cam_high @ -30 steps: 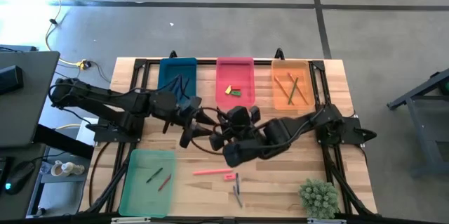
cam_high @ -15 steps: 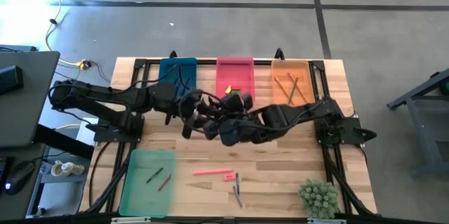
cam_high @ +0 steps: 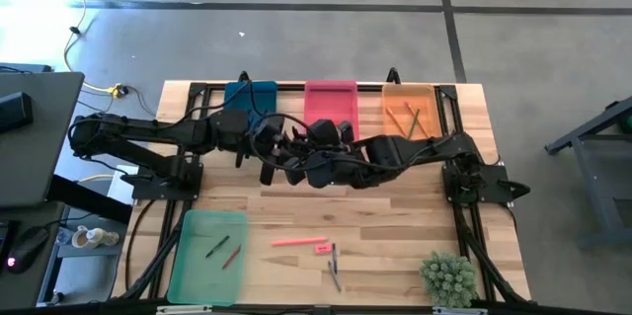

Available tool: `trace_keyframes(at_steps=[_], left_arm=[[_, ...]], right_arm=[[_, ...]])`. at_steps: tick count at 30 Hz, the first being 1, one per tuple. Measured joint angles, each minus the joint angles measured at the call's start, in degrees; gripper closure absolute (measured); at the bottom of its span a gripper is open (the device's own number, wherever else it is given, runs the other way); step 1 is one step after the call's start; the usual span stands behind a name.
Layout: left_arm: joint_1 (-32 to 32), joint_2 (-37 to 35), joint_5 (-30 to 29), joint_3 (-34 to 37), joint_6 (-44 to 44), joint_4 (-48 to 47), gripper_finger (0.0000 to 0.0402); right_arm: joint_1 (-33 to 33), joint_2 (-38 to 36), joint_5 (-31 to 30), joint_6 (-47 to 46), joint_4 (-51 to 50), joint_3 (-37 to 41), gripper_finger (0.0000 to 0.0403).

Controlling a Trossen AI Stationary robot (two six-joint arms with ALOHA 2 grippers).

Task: Sort crayons/erasers/pens/pencils in bins
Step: Put the black pen into the blue bin

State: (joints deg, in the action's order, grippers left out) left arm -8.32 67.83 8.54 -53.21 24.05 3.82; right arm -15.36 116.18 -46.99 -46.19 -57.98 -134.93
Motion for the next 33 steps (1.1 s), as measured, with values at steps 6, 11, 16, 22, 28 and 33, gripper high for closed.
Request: trace_keyframes(at_steps=[6,11,16,22,28,33], left_arm=[[-0.04,0.00,-0.39,0.00,-3.13,-0.12,0.0384],[-0.04,0.00,-0.68,0.00,-5.66,-0.39,0.0386],[-0.07,0.00,-0.83,0.00,-6.64,-1.52,0.0371],[-0.04,0.00,-3.19,0.00,-10.70,-4.51,0.0385],[-2.38,0.00,-8.16,0.00,-13.82,-12.75,0.0382],[-6.67,0.00,-10.03,0.00,-15.70,-18.97,0.0382]], right_arm=[[0.53,0.00,0.44,-0.06,0.04,0.00,0.0368],[1.02,0.00,1.78,-0.20,0.02,0.00,0.0368],[1.87,0.00,3.95,0.74,-0.02,0.00,0.0365],[2.71,0.00,5.77,1.20,-0.06,0.00,0.0302],[5.34,-0.75,5.75,2.49,-2.00,0.04,0.0231],[8.46,-1.86,7.23,7.86,-3.41,0.00,0.0204]])
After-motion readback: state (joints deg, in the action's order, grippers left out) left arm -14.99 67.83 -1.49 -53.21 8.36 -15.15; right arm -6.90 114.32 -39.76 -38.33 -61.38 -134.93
